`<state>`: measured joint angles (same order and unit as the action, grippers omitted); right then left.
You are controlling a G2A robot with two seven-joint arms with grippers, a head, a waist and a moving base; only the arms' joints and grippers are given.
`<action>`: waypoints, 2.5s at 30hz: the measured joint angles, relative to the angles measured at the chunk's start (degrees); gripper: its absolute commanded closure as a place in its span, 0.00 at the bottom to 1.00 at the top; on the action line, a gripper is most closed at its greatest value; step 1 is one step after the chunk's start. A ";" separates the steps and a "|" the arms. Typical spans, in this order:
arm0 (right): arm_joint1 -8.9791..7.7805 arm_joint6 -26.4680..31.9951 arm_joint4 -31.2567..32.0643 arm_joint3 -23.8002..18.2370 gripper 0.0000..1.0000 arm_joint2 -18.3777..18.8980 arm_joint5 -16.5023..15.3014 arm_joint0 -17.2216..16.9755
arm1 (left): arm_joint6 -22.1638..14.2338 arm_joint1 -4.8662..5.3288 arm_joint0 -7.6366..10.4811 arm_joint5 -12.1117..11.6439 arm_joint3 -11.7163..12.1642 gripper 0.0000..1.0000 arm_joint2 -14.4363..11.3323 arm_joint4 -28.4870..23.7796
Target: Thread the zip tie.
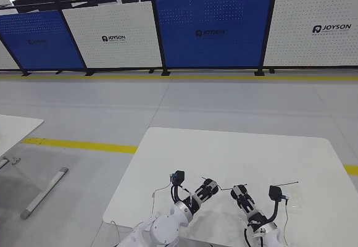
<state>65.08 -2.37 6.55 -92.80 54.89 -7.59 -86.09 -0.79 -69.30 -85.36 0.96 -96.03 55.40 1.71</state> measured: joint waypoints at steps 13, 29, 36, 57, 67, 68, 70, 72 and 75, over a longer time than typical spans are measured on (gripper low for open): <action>0.00 0.00 0.01 0.00 1.00 0.00 -0.01 0.00 | 0.00 0.00 0.00 0.00 0.00 1.00 0.00 0.00; 0.10 0.01 -0.18 -0.10 1.00 0.18 -0.04 -0.13 | 0.00 0.00 0.00 0.00 0.00 1.00 0.00 0.00; 0.53 0.67 -1.41 -0.09 1.00 0.99 -0.92 -0.57 | -0.19 -0.12 0.10 -0.09 0.28 1.00 -0.19 0.02; 1.98 1.18 -5.69 1.63 1.00 2.69 -6.50 -1.62 | -1.14 -0.36 -1.00 -3.10 -1.22 1.00 1.58 -5.15; 2.42 0.16 -3.80 0.94 1.00 3.70 -5.35 -2.31 | 0.24 -0.68 -0.77 -2.60 -0.49 0.95 0.63 -3.28; 2.44 0.00 -3.46 0.66 1.00 3.85 -5.05 -2.48 | 0.31 -0.69 -0.80 -2.62 -0.45 0.95 0.63 -3.18; 2.46 -0.22 -2.80 -0.06 1.00 4.22 -4.54 -2.94 | 0.49 -0.72 -0.86 -2.68 -0.39 0.87 0.65 -2.96; 2.48 -0.24 -2.28 -0.68 1.00 4.53 -4.16 -3.40 | 0.65 -0.76 -0.90 -2.71 -0.30 0.84 0.57 -2.60; 2.57 -0.28 -1.54 -1.27 1.00 4.78 -3.46 -3.78 | 0.80 -0.85 -0.81 -2.64 -0.17 0.83 0.27 -2.15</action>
<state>67.65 -2.64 5.01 -94.07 59.68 -11.04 -89.87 0.01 -70.16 -86.17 -1.68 -96.21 55.67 -0.45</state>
